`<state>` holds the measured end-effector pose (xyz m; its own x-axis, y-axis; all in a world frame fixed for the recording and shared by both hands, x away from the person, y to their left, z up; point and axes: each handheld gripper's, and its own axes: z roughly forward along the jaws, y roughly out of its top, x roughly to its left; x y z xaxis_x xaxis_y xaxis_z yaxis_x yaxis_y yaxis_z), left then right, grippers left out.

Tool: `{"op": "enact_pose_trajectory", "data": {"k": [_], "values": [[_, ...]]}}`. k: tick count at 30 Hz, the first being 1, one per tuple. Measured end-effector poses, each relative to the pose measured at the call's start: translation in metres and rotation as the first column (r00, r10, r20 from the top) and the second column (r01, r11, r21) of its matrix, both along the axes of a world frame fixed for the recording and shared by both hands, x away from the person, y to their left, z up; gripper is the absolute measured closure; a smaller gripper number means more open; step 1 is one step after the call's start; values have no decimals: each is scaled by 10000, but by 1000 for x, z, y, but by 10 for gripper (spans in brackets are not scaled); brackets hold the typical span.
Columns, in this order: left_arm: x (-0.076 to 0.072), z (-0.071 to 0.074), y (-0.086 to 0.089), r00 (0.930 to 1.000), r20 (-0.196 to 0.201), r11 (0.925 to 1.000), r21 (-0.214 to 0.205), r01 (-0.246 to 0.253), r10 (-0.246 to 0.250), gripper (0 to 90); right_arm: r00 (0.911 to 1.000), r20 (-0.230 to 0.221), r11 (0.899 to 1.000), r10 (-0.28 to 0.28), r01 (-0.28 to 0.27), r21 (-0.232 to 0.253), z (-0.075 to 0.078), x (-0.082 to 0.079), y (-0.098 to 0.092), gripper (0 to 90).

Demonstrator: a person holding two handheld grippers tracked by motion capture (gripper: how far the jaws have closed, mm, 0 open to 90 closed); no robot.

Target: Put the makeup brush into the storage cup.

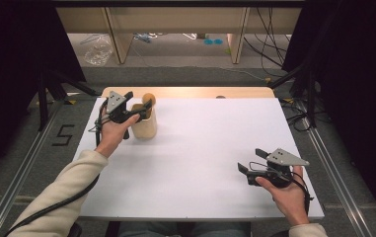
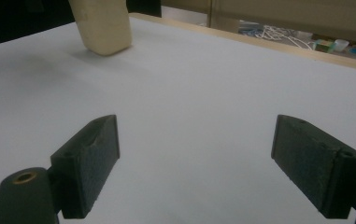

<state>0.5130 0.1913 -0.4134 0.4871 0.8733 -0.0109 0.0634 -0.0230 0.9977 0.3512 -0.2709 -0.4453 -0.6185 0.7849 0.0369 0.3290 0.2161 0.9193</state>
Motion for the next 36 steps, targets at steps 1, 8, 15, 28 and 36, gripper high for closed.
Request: {"op": "enact_pose_trajectory", "data": {"k": [1,8,15,28,36], "values": [[-1,1,-1,10000,-6,10000,7,19,-19,81,10000,-61,9998,-46,45,-172,1,-1,-1,162],[-3,6,-2,9999,115,10000,-35,8,-7,59,10000,-27,9999,-28,27,-154,1,-1,0,162],[-5,8,-2,9997,225,9998,-199,35,-30,58,10000,-5,9999,-31,31,-106,1,-1,0,162],[-15,16,-1,9986,477,9995,-227,236,-225,75,10000,45,10000,28,-28,19,1,0,0,162],[-24,17,2,9978,580,9992,-201,331,-319,80,10000,62,10000,33,-33,23,1,0,0,162]]}}
